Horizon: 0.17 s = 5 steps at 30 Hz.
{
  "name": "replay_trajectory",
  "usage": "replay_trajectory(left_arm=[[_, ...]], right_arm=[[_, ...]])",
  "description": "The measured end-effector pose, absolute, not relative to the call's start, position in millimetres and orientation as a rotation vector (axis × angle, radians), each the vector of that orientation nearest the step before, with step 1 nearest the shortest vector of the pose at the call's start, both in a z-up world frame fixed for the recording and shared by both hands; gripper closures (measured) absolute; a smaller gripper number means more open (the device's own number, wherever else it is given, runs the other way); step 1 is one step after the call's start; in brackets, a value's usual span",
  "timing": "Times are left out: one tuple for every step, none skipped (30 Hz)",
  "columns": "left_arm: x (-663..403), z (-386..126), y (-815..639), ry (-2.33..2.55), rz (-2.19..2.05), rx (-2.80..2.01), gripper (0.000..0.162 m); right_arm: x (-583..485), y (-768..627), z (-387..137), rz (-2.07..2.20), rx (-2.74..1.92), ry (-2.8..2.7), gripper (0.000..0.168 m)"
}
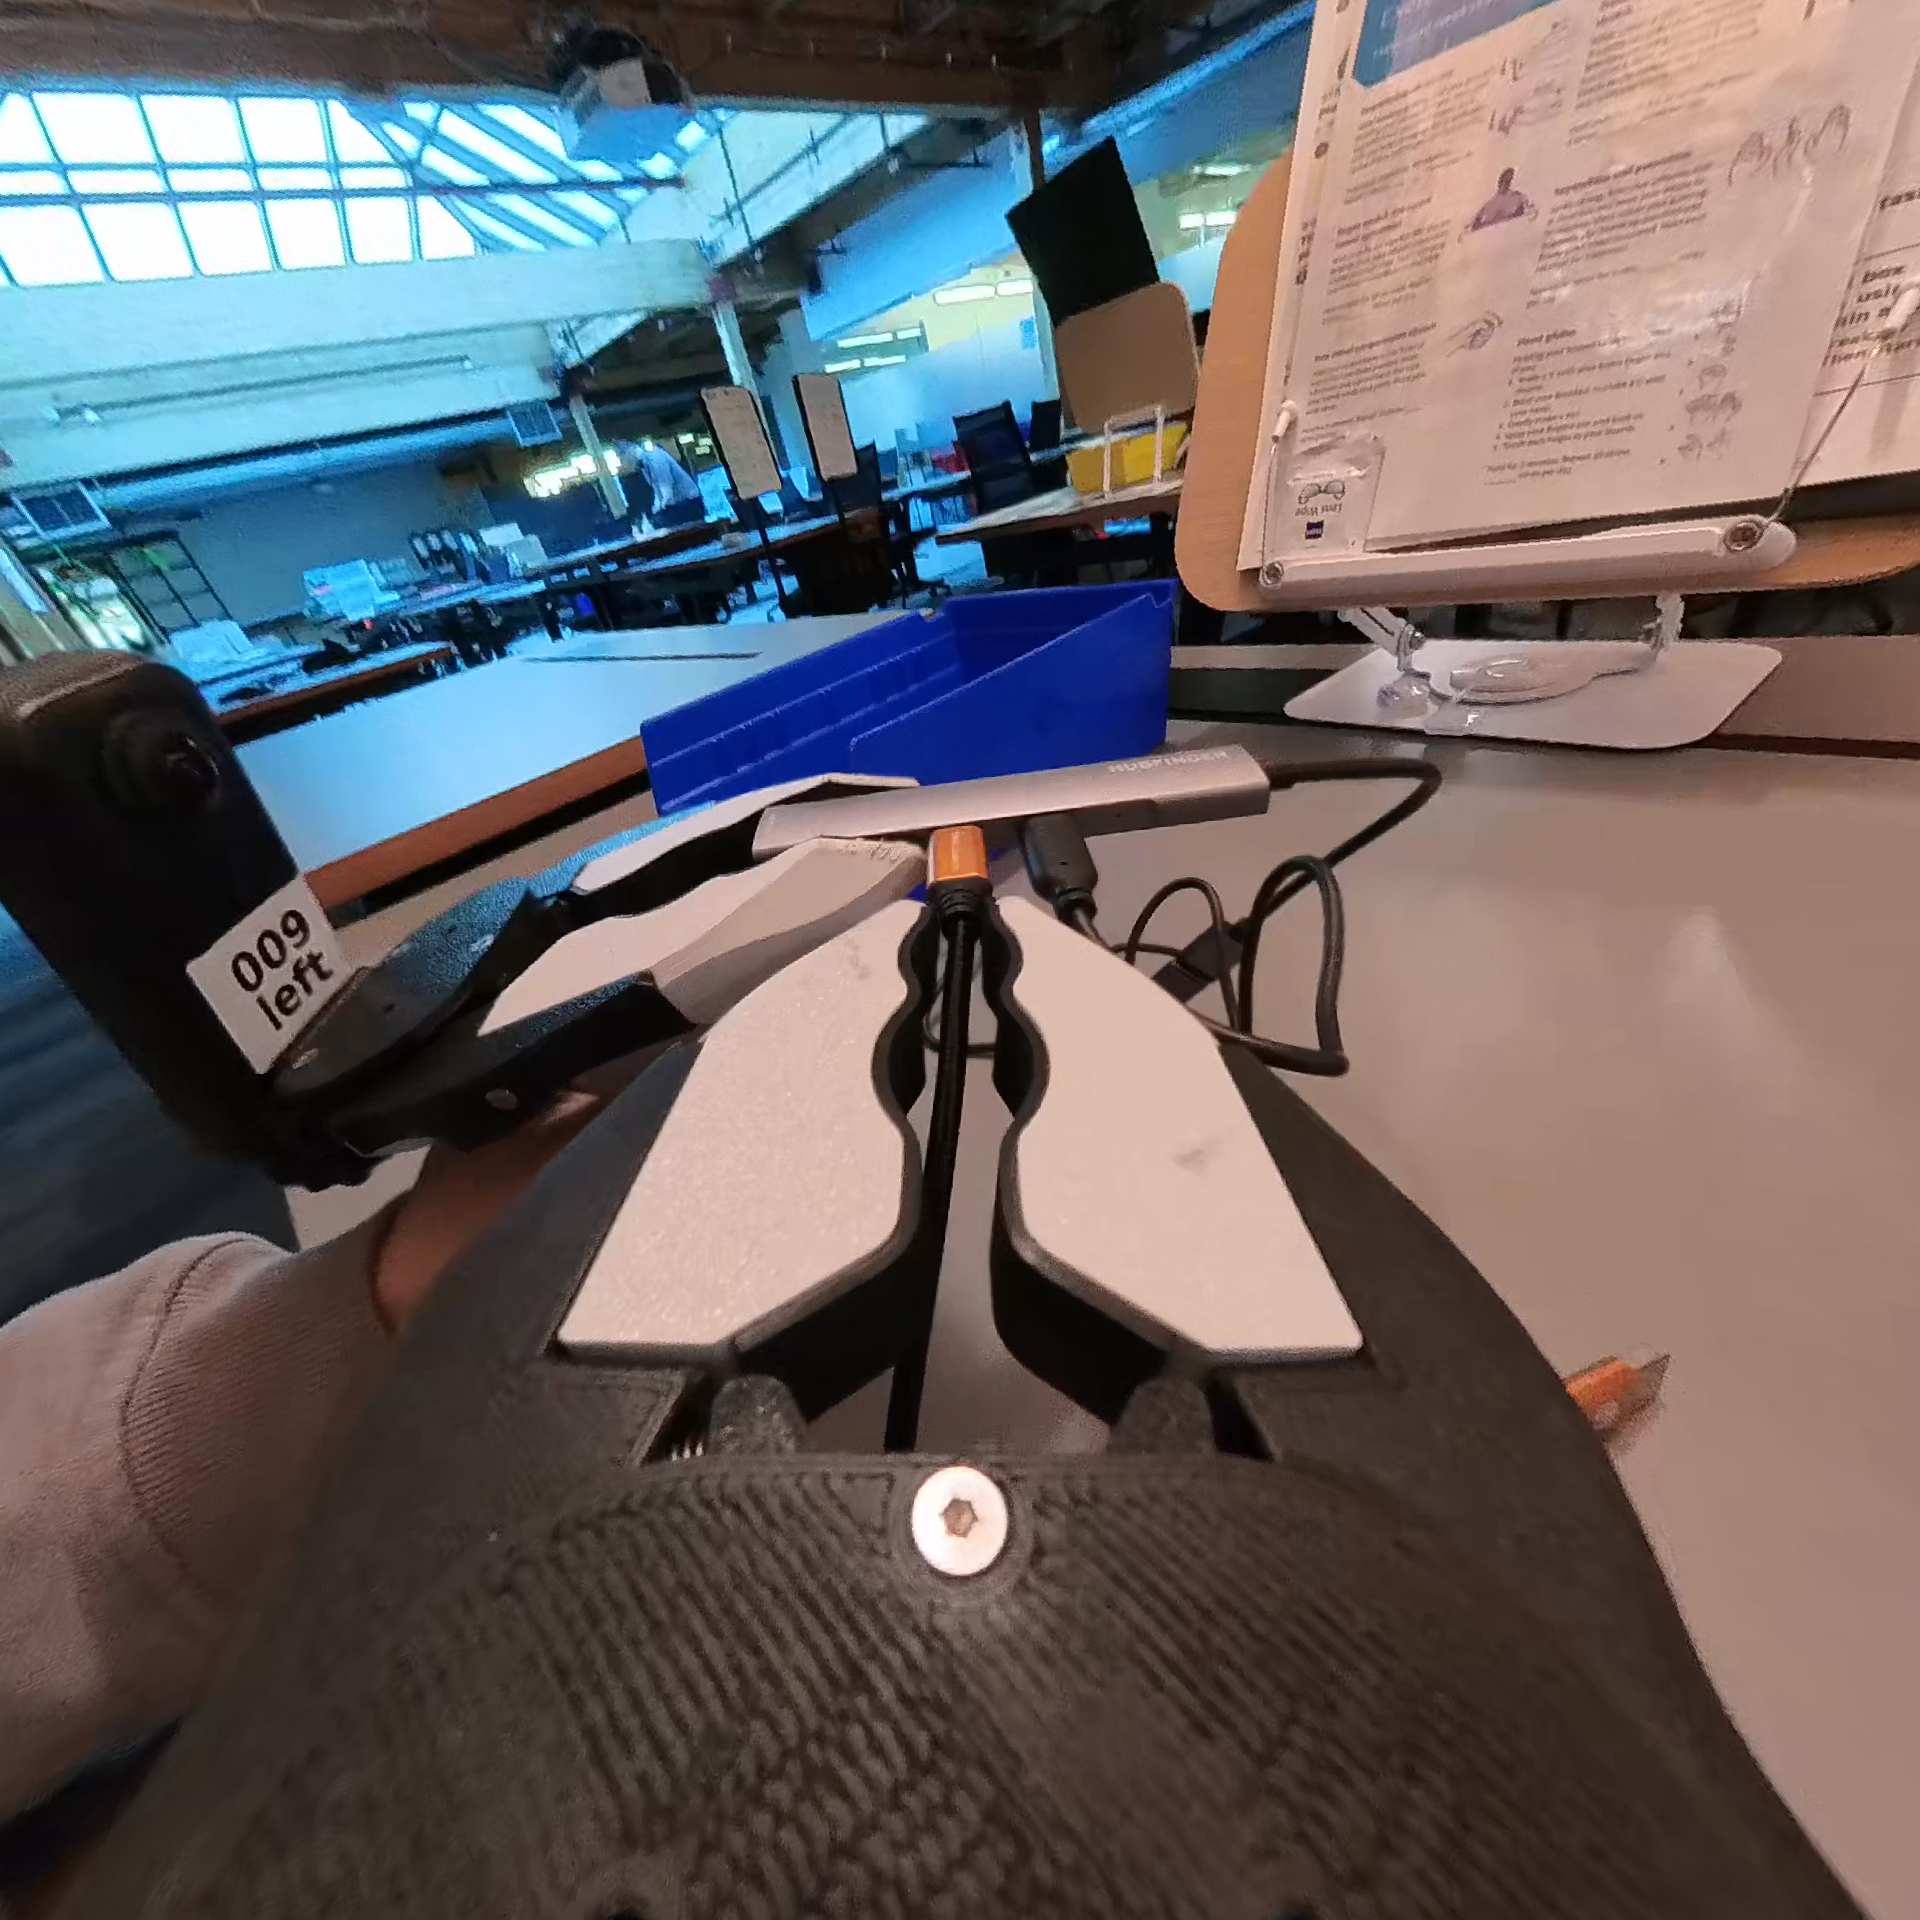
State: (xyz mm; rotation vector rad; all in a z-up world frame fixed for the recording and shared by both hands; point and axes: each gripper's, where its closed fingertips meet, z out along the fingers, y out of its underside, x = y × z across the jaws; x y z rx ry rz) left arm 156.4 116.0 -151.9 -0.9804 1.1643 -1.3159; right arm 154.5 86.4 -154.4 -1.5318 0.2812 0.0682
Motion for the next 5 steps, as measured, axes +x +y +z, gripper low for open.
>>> replay_trajectory(left_arm=[[156.3, -152.4, 115.4, 1.164, -1.329, -0.982, 0.138], [155.9, -151.9, 115.5, 1.158, -1.335, -0.980, 0.138], [155.6, -151.4, 115.8, 1.154, -1.338, -0.976, 0.138], [155.5, -151.2, 116.0, 1.154, -1.342, -0.975, 0.138], [155.3, -150.9, 116.0, 1.153, -1.345, -0.970, 0.138]], right_arm=[[154.7, 86.7, -155.1, 0.077, -1.521, 0.289, 0.159], [153.9, 87.7, -155.9, 0.087, -1.515, 0.291, 0.159], [153.6, 88.4, -155.6, 0.095, -1.503, 0.302, 0.158], [153.5, 89.2, -154.4, 0.103, -1.488, 0.317, 0.157], [153.4, 90.3, -153.7, 0.103, -1.476, 0.329, 0.157]])
